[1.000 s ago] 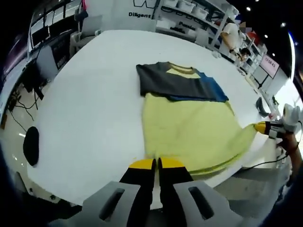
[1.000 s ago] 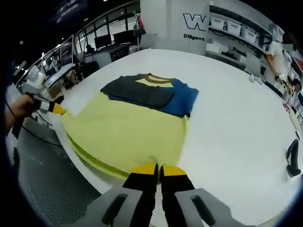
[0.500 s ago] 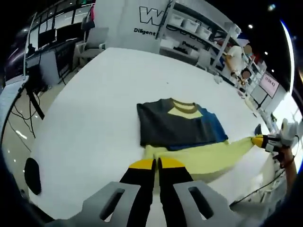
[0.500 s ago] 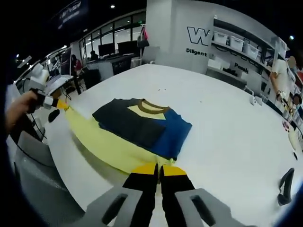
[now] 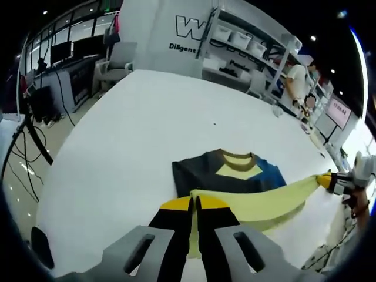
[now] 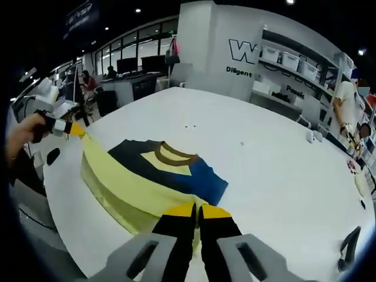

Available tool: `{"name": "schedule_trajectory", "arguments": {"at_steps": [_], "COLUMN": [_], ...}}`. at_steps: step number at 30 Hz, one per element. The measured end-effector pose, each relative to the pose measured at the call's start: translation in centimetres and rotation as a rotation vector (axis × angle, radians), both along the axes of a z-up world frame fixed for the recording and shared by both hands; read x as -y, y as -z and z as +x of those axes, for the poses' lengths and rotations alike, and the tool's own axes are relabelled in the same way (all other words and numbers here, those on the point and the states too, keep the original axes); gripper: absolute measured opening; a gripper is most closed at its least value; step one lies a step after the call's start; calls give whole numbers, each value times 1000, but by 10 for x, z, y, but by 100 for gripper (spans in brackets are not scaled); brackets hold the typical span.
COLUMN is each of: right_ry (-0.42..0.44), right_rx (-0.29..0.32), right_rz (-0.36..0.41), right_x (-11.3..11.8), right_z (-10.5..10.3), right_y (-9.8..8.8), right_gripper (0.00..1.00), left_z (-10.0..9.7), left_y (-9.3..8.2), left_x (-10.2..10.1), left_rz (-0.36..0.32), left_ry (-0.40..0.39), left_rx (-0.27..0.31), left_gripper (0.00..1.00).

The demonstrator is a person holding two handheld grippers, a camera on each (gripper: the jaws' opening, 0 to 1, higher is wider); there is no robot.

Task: Fold the garment on the visible template until the final outline fits inside the template.

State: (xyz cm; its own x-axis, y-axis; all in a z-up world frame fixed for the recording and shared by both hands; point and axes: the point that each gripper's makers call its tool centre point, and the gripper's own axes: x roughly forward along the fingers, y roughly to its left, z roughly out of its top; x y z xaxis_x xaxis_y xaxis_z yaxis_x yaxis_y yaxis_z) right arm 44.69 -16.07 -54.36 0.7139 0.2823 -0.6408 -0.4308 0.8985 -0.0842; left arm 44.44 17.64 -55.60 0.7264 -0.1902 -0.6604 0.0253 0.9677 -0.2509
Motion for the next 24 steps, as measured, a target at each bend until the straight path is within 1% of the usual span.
{"name": "schedule_trajectory", "arguments": {"at_steps": [4,6,7,8,9,10,12,13,14,15,18,20,21,24], "right_ry": [14,20,28,29,31,34,47,61,65,76,95,102,108,114], "right_rx": [5,8,5,7,9,9,6,2,1,-5,-9,-8,-20,-22], "right_rz": [5,-4,-17,-18,-20,-17,0,8,8,7,-7,-25,-37,-45], "right_x": [-5,-6,-4,-4,-3,-3,-2,-1,0,0,2,3,4,5], "right_z": [22,33,38,42,46,48,55,63,65,71,79,87,90,99], "right_y": [0,1,3,4,5,5,8,11,12,15,20,25,30,37], "right_gripper": [0,0,0,0,0,0,0,0,0,0,0,0,0,0], "left_z": [25,32,42,44,52,54,65,69,73,76,88,96,99,107], "left_y": [-2,-2,-1,-1,0,1,6,8,11,13,19,27,32,41], "left_x": [2,1,2,2,3,4,5,5,4,3,4,3,2,2], "left_rz": [8,16,14,13,17,18,30,32,33,34,26,31,29,32], "left_ry": [-4,-10,-9,-10,-14,-13,-22,-26,-32,-38,-39,-47,-50,-55], "left_rx": [21,27,28,31,34,33,36,37,36,35,48,38,36,28], "left_gripper": [2,2,2,2,2,2,2,2,2,2,2,2,2,2]}}
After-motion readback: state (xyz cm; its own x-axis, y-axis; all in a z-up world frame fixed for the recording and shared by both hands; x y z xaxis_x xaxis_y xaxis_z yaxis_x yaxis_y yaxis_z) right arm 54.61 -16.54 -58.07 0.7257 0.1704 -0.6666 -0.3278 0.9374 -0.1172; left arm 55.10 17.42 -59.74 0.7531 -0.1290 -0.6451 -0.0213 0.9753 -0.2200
